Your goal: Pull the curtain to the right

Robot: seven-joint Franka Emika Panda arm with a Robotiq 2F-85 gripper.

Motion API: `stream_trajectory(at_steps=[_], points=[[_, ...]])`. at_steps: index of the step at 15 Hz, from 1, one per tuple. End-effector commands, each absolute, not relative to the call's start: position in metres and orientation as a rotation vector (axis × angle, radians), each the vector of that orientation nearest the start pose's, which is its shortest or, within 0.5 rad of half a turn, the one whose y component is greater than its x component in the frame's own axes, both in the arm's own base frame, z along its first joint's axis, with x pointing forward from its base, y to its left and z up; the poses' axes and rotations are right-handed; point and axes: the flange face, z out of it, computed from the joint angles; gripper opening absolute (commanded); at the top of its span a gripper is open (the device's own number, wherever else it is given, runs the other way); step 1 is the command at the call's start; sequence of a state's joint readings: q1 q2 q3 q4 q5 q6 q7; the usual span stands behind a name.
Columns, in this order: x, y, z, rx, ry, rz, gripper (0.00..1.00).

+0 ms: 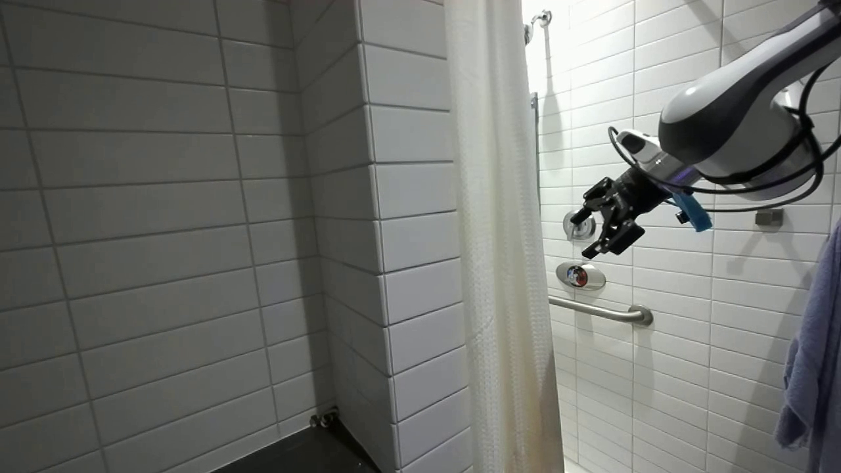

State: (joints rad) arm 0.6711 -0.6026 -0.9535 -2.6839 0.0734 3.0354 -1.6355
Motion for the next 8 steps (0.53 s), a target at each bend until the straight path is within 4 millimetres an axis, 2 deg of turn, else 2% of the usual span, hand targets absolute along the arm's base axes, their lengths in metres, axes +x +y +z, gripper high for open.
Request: stream_trajectory(at_steps=[1, 8], points=[[0.4138, -0.1393, 0.424, -2.467, -1.846, -1.431, 1.0], [0.4212, -0.1413, 0.4163, -2.208, -2.045, -1.545, 1.0]])
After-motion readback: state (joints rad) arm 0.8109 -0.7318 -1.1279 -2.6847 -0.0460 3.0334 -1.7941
